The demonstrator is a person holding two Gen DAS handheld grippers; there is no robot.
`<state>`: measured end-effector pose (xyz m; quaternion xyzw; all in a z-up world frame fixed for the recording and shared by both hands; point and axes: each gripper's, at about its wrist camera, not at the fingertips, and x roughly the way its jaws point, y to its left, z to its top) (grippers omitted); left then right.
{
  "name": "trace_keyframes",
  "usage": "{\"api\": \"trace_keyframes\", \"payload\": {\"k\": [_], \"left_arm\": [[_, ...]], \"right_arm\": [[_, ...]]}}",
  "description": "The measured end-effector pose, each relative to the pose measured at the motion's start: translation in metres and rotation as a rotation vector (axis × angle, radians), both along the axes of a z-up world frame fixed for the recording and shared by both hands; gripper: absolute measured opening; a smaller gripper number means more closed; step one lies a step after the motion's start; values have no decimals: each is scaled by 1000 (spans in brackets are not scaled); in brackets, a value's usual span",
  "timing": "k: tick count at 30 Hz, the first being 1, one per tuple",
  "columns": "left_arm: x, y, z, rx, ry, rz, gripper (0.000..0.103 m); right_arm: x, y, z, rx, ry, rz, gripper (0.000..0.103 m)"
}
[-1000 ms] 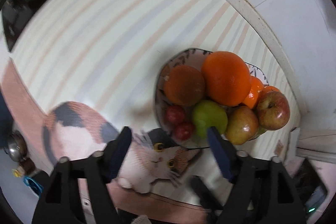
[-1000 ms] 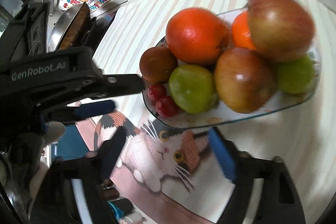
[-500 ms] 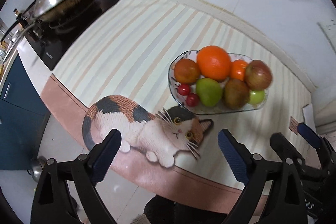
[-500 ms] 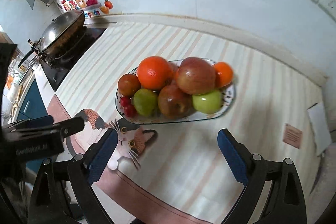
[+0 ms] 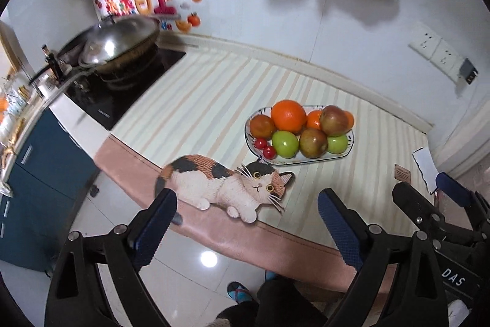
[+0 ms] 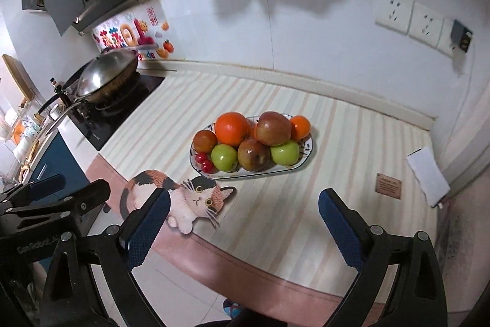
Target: Organize fruits
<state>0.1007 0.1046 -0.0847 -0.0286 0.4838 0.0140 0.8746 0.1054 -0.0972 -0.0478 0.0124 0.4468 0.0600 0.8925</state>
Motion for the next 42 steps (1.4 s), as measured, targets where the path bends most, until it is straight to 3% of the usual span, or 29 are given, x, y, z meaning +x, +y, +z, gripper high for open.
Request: {"api": "trace_keyframes", "payload": {"k": [11, 17, 27, 31, 42], "left_arm": [[-60, -10, 53, 10, -124, -13, 94], [-75, -16, 62, -5, -131, -6, 94], [-77, -25, 61, 0, -132, 13, 94], [-64, -29, 56, 20, -133, 34, 101], [-17, -35, 35, 49, -111, 74, 102]], "right_arm": [[-70, -15, 69, 16, -84, -2, 101], [-89, -25, 98, 5, -138, 6, 101], [-78, -41, 91, 18, -113, 0, 101], [-61, -44, 84, 16, -113, 5, 101], [-11, -49, 59, 1, -117, -15, 101]]}}
